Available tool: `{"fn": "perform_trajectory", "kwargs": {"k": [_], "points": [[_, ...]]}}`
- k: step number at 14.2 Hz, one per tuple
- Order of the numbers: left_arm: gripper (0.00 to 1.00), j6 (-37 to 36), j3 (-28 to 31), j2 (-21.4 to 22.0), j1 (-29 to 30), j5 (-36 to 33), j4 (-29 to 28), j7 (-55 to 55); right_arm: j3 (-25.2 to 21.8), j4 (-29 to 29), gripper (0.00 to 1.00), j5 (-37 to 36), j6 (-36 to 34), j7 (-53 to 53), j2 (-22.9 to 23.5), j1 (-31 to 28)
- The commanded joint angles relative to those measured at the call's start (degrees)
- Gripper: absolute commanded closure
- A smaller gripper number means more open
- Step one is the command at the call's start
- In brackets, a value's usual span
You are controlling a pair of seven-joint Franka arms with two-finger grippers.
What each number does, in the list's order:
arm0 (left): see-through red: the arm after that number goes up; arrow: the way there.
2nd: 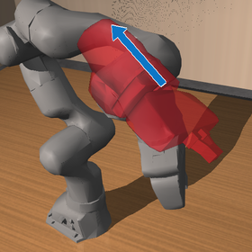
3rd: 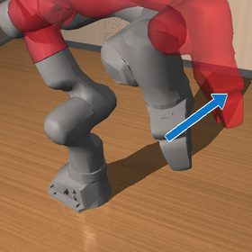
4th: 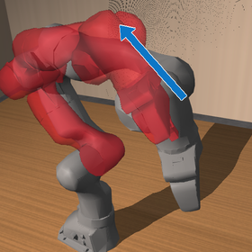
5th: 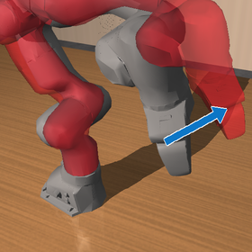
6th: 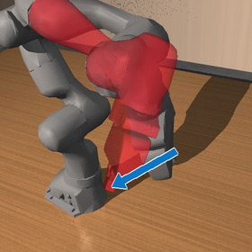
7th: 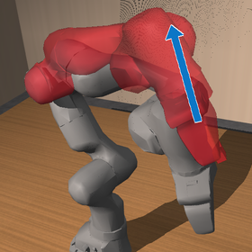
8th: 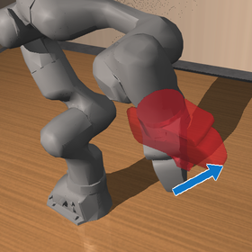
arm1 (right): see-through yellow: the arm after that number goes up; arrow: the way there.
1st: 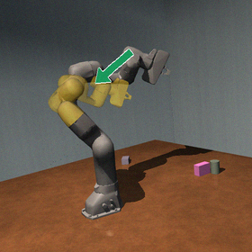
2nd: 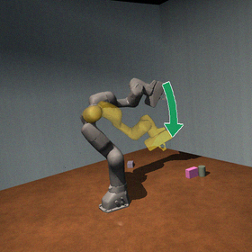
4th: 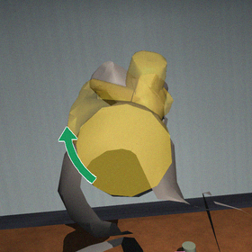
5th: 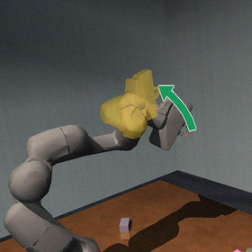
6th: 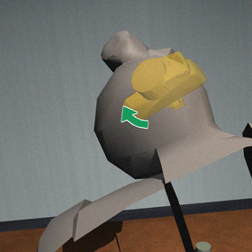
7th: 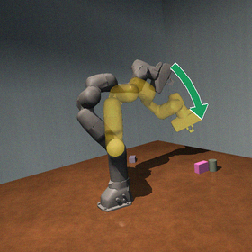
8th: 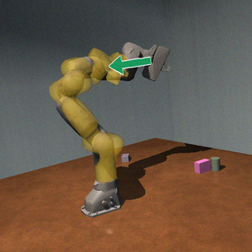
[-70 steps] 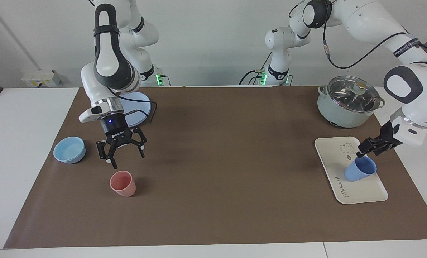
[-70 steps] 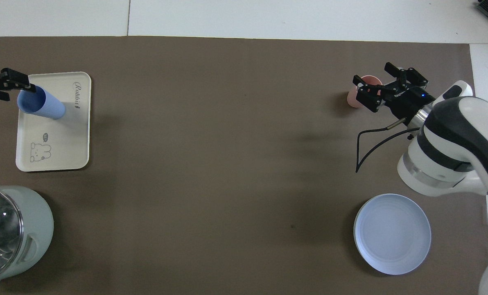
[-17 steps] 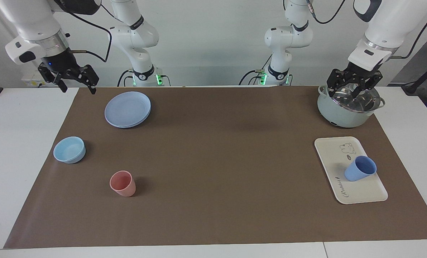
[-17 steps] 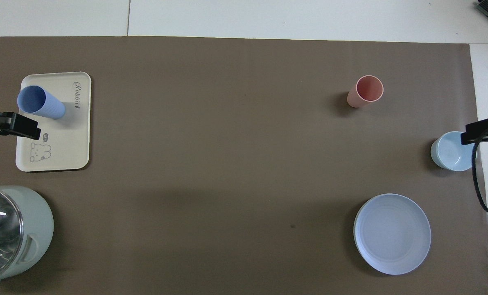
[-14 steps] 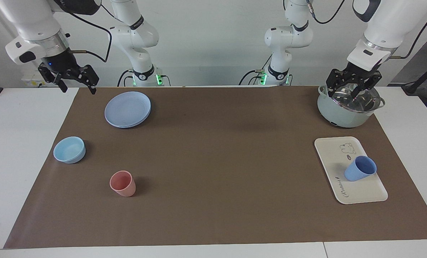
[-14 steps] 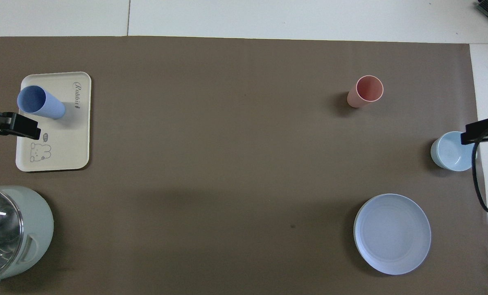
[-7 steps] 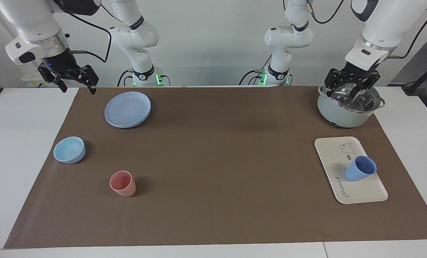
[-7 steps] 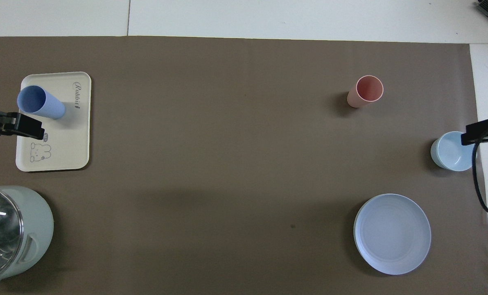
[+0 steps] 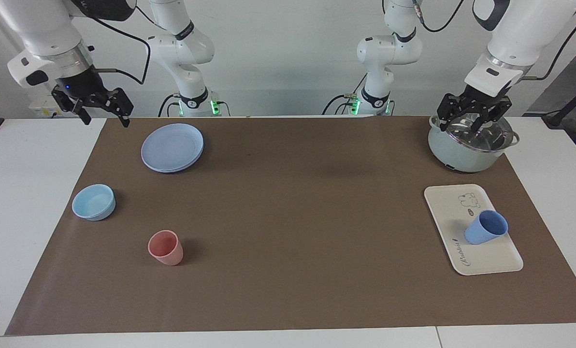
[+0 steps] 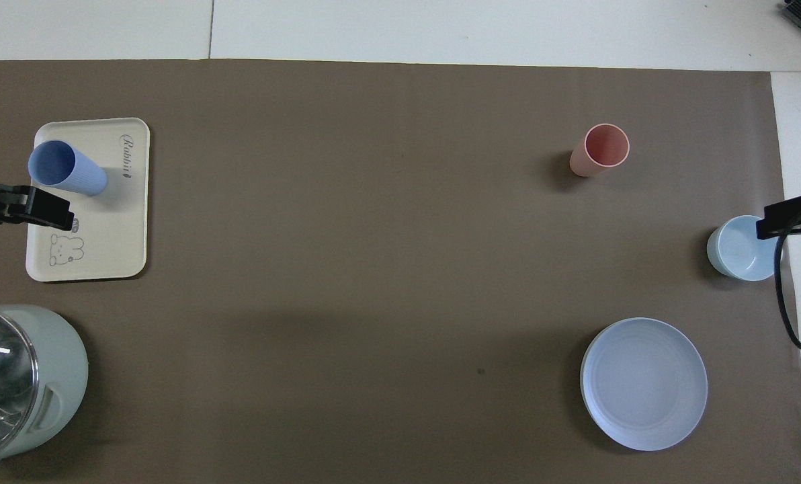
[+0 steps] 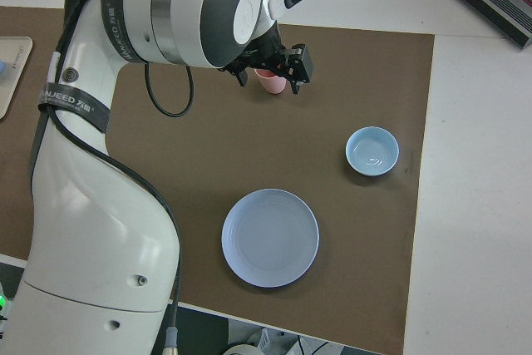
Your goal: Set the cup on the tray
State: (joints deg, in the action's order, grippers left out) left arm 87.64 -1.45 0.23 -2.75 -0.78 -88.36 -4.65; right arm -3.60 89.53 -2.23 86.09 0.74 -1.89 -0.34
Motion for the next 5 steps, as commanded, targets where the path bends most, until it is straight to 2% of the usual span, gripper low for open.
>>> {"fn": "perform_trajectory", "kwargs": {"k": [1, 5], "points": [[0.18, 2.01, 0.31, 2.49, -0.41, -1.24, -3.48, 0.78, 0.26, 2.75, 0.0, 1.36, 1.53, -0.13, -1.71, 0.07], [0.18, 3.15, 0.31, 3.19, -0.59, -1.24, -4.98, 0.87, 0.44, 4.08, 0.0, 1.44, 2.07, -0.48, -2.33, 0.08]]}}
